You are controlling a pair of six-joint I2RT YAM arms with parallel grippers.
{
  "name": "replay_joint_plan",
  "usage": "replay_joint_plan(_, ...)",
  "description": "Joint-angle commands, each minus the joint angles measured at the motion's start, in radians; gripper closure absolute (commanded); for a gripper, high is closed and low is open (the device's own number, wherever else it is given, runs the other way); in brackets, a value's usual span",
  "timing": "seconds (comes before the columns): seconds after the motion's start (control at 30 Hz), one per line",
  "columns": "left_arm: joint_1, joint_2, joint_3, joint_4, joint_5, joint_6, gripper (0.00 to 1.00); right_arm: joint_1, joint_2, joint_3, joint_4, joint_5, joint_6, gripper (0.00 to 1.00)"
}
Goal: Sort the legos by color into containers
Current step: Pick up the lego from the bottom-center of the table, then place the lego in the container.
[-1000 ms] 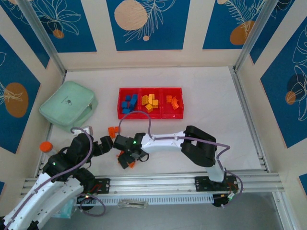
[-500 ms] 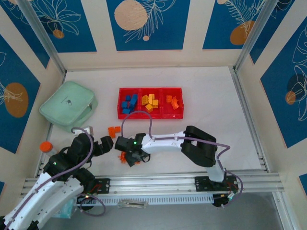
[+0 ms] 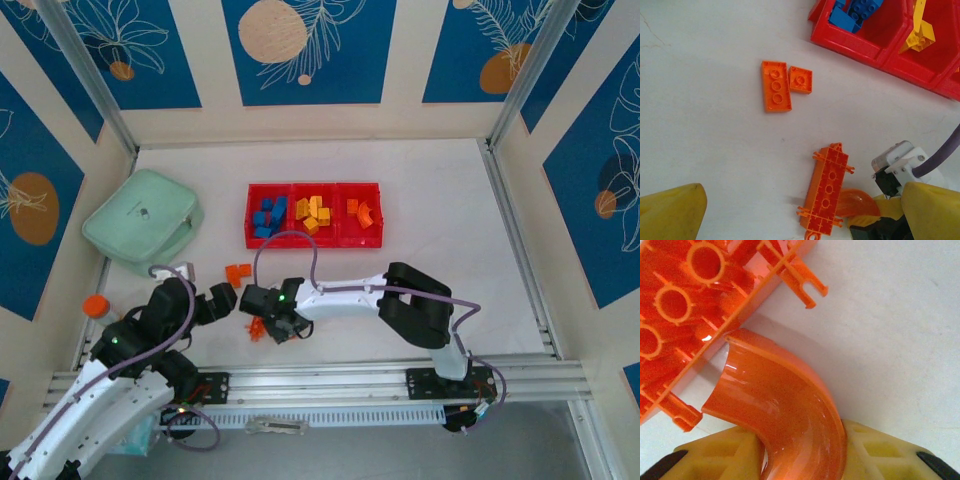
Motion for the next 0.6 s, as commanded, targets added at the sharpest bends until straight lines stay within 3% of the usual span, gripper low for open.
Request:
replay_joint_plan(0.0, 0.010, 0.012, -0.001, 0.030, 0.017, -0.004, 0.01, -0.011, -0.058, -0.018, -0.033, 0.017, 0.021, 0.63)
replay_joint_plan(0.3, 0.010, 0.104, 0.008, 0.141, 0.100, 0.015, 0.01, -0.101, -0.220, -0.105, -0.063, 0.062, 0.002, 0.65)
replay_joint_plan(0.57, 0.010, 0.298, 0.046, 0.336, 0.194, 0.073, 0.01, -0.412, -0.317, -0.108, -0.046, 0.122, -0.119, 0.65)
